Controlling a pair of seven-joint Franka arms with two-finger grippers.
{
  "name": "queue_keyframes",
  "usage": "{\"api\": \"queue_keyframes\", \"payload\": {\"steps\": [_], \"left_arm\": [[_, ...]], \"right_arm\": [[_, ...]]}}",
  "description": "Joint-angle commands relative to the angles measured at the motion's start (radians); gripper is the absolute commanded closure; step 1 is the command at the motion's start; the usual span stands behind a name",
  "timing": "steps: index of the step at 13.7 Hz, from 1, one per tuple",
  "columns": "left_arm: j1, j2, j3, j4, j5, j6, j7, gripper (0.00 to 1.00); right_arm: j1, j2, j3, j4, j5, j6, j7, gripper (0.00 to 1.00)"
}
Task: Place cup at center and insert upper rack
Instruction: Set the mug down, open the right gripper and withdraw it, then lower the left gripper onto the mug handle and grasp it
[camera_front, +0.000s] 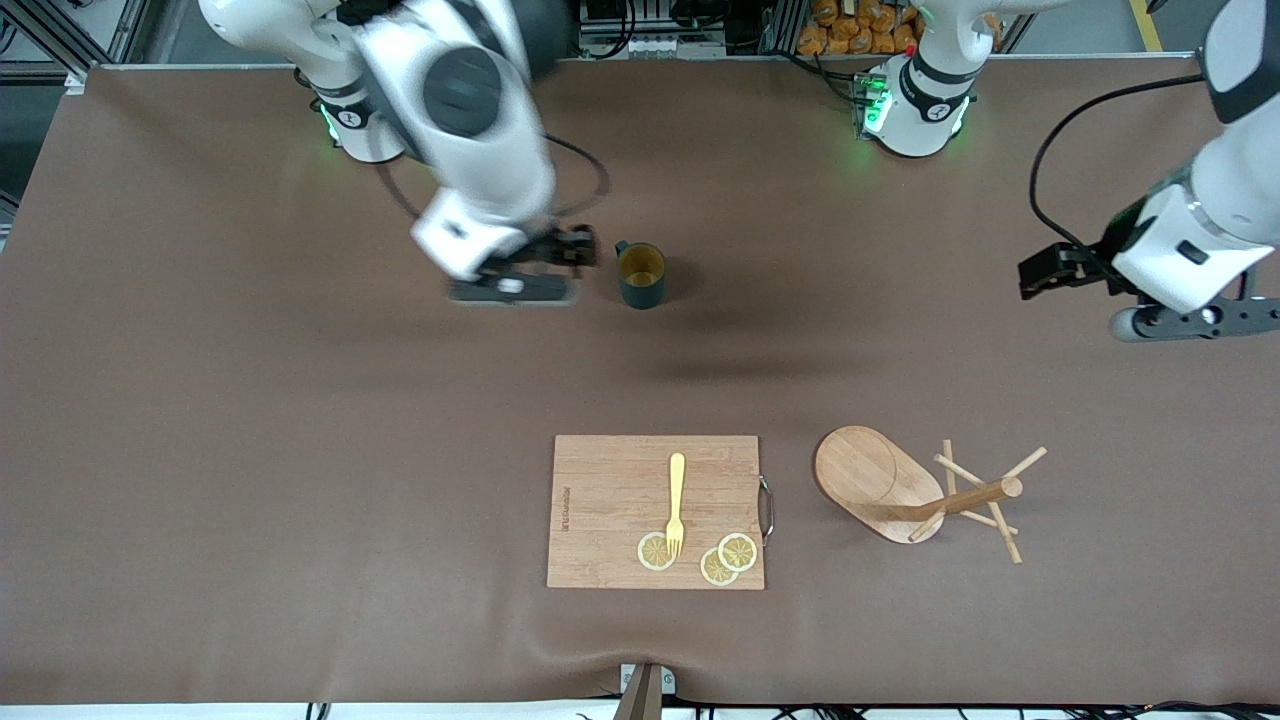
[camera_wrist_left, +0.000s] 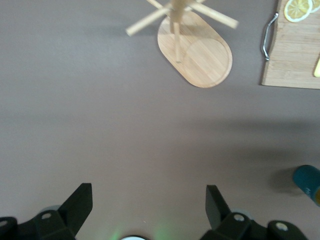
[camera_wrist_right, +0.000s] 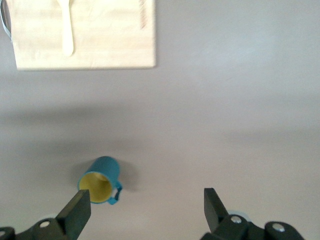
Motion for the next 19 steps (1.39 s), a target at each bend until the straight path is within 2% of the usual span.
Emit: {"api": "queue_keyframes", "payload": {"steps": [1,3,6,9,16,19], "left_arm": [[-0.001,-0.027,-0.095,-0.03,0.019,-0.014,-0.164,0.0],[-0.008,-0.016,-0.161,-0.027,0.019,-0.011,-0.271,0.0],[-0.022,0.004,-0.236,-0.024,0.022,0.0,-0.345,0.0],[-0.126,0.005,-0.243,-0.016,0.071,0.003,-0.443,0.0],[-0.41,0.034,-0.243,-0.014,0.106,0.049,-0.843,0.0],[-0.546,0.042,-0.243,-0.014,0.224,0.049,-1.015,0.0]], "right_arm": [[-0.184,-0.102,0.021,-0.026,0.012,-0.086,-0.143,0.0],[-0.307,-0.144,0.018,-0.024,-0.012,-0.155,-0.306,0.0],[-0.462,-0.167,0.018,-0.023,-0.107,-0.165,-0.554,0.0],[-0.617,-0.166,0.018,-0.029,-0.092,-0.156,-0.687,0.0],[-0.648,-0.17,0.02,-0.066,-0.091,-0.097,-0.698,0.0],[-0.646,-0.181,0.02,-0.066,-0.068,-0.106,-0.693,0.0]]}}
